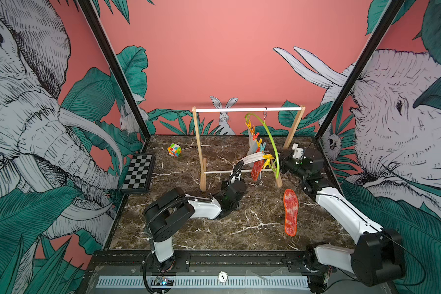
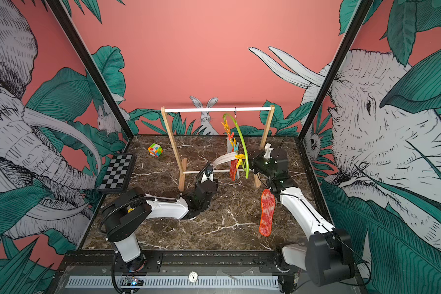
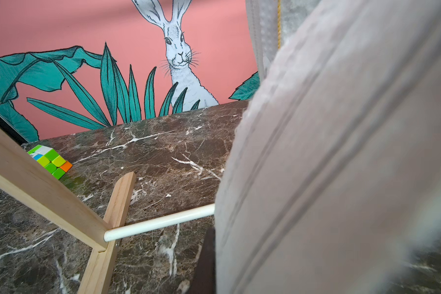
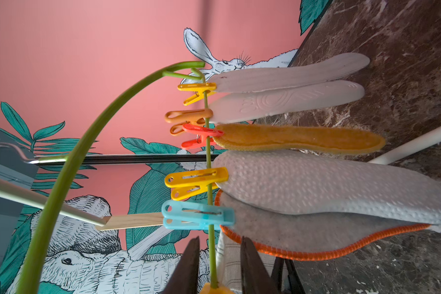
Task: Take the shoe insoles off the hanger
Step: Open the clamp at the hanger, then place the insole at the center of the board.
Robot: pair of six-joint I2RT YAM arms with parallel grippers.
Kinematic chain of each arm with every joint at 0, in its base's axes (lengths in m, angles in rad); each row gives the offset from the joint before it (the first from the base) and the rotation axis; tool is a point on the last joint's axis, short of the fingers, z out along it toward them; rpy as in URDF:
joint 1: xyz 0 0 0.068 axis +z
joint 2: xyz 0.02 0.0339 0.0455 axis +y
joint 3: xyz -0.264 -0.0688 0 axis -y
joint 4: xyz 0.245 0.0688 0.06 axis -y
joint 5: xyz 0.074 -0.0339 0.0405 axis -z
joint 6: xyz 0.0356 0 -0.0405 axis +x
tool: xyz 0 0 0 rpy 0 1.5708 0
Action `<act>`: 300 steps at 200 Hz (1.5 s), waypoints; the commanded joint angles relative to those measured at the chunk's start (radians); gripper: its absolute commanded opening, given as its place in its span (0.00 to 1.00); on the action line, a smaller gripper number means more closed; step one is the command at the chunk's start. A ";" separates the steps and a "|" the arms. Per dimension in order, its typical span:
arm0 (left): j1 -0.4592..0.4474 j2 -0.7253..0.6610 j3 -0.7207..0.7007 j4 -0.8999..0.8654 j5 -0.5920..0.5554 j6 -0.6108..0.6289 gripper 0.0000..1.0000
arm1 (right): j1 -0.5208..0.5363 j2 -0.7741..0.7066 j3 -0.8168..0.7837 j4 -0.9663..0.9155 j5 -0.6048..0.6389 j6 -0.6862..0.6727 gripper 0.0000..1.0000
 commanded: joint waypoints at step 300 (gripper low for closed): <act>0.050 -0.418 -0.216 -0.217 0.563 -0.072 0.00 | -0.117 -0.222 0.063 -0.351 -0.022 -0.387 0.83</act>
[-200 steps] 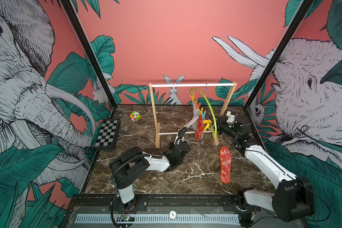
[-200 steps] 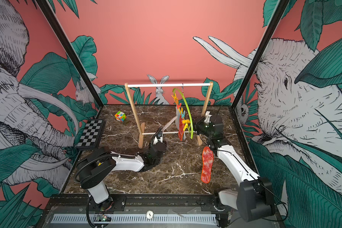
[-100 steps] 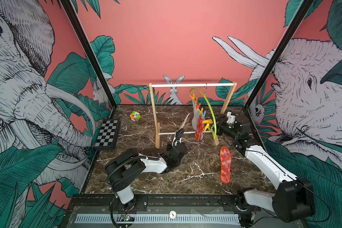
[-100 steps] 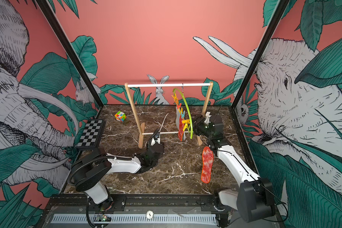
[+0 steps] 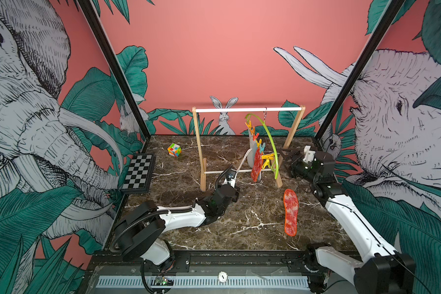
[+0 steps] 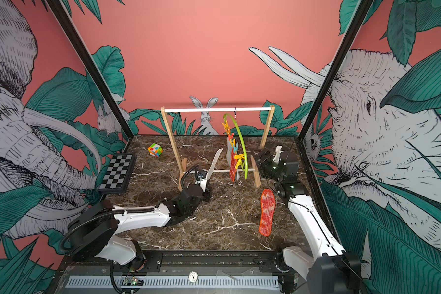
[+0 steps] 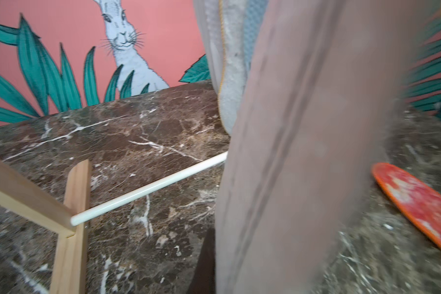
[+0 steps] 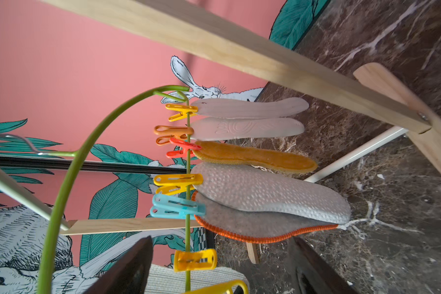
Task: Take the shoe insoles off the hanger
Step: Place the insole at the center of the board.
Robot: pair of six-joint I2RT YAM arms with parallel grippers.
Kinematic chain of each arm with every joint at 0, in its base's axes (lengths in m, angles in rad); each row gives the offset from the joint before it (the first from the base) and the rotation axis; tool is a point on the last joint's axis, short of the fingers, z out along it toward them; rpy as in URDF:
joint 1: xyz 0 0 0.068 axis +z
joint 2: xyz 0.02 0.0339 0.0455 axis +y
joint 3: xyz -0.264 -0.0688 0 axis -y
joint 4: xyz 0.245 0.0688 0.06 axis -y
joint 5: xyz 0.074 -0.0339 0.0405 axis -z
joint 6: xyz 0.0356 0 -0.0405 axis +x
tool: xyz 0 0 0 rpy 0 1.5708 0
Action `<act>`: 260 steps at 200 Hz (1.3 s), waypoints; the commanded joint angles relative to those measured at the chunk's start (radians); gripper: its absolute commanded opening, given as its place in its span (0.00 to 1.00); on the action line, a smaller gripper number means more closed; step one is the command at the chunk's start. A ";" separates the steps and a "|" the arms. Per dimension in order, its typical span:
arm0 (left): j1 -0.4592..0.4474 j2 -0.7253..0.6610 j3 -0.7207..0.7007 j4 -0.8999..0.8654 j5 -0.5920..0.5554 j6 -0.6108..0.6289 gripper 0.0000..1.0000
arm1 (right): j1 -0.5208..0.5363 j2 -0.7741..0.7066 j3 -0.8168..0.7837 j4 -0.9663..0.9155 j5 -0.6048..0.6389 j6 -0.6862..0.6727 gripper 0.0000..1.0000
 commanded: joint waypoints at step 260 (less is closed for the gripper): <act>0.288 -0.305 0.430 -0.382 1.195 -0.211 0.00 | 0.347 0.153 0.442 0.219 -0.503 -0.365 0.53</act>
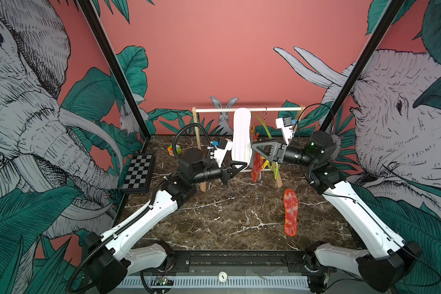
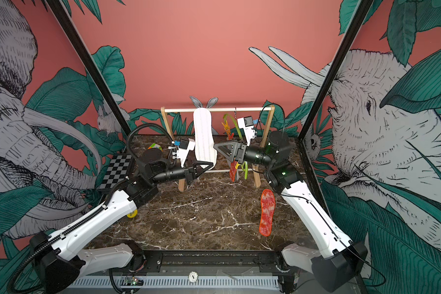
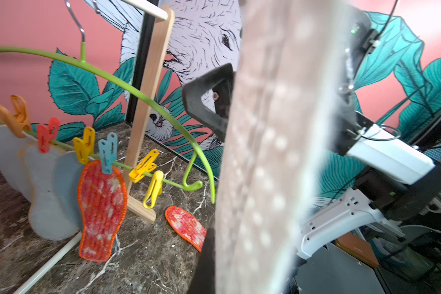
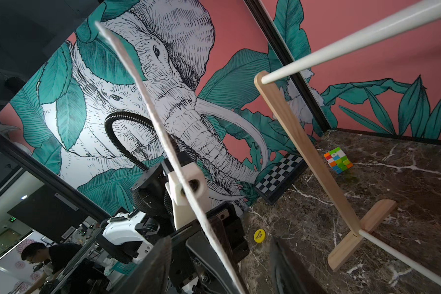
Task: Take the shoe insoles off the hanger
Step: Place the insole at the center of the board.
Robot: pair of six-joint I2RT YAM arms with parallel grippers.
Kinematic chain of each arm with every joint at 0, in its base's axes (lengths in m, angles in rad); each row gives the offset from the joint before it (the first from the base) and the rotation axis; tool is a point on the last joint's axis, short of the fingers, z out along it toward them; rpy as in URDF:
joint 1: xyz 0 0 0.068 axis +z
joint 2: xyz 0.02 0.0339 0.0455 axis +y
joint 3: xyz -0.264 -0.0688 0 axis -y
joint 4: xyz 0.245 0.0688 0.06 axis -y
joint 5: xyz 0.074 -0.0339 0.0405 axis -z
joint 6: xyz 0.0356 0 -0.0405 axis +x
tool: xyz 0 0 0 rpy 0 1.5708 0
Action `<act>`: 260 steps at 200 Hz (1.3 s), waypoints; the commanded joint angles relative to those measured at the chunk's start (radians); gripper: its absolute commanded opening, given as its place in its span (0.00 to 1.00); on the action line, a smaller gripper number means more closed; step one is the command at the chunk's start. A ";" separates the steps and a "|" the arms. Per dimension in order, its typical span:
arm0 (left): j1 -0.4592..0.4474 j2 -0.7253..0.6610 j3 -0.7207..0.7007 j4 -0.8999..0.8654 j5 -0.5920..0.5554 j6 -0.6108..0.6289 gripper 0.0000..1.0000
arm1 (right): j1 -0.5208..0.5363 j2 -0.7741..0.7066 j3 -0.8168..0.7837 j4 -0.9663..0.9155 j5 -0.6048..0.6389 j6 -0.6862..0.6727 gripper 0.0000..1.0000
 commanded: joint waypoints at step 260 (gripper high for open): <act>0.003 -0.314 -0.213 -0.268 -0.754 0.103 1.00 | 0.080 -0.063 -0.083 -0.038 0.036 -0.033 0.00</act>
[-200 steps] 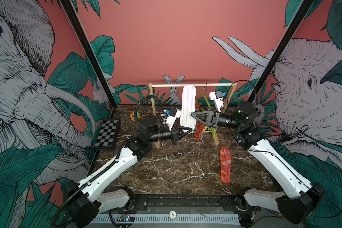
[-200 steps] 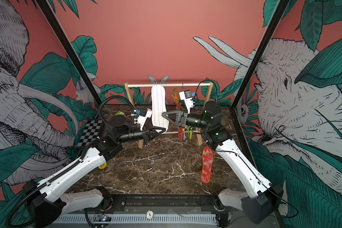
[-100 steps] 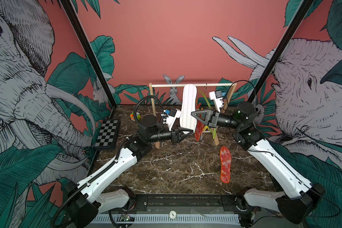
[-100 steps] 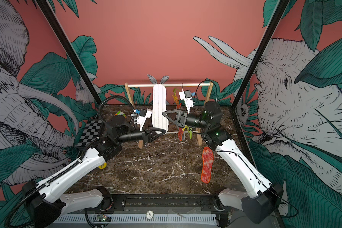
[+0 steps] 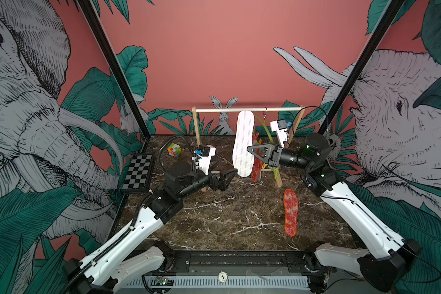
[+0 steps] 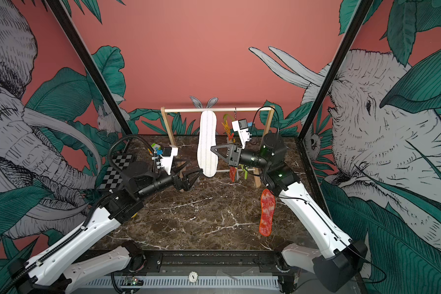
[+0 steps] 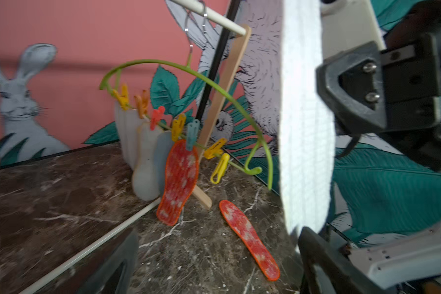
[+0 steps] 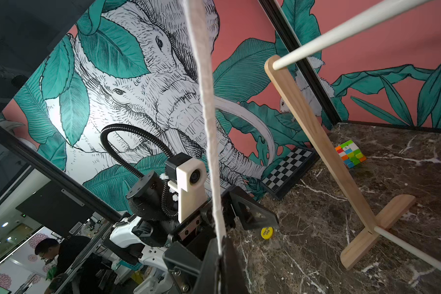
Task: Take the shoe insoles off the hanger
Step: Place the insole at the center of the board.
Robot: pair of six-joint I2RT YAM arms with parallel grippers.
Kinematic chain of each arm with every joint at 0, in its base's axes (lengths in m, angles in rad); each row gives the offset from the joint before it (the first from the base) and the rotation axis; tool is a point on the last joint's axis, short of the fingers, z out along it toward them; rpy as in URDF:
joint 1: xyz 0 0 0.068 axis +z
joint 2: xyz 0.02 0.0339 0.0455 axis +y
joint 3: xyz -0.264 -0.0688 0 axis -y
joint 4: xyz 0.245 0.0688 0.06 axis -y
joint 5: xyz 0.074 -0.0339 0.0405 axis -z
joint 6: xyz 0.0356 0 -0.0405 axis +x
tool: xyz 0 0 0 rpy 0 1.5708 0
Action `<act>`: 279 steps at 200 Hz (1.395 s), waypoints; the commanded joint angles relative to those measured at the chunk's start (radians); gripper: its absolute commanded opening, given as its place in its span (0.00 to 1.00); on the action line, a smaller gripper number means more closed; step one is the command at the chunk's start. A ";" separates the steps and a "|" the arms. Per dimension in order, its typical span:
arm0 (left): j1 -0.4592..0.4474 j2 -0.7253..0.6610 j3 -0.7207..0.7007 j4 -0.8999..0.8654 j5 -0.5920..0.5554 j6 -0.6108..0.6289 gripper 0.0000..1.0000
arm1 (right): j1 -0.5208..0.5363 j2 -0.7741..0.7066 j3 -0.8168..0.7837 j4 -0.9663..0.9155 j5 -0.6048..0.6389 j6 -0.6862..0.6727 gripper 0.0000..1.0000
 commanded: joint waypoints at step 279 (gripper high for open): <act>-0.225 -0.035 -0.355 0.046 -0.533 -0.120 0.94 | -0.056 -0.353 -0.797 -0.480 0.294 -0.171 0.00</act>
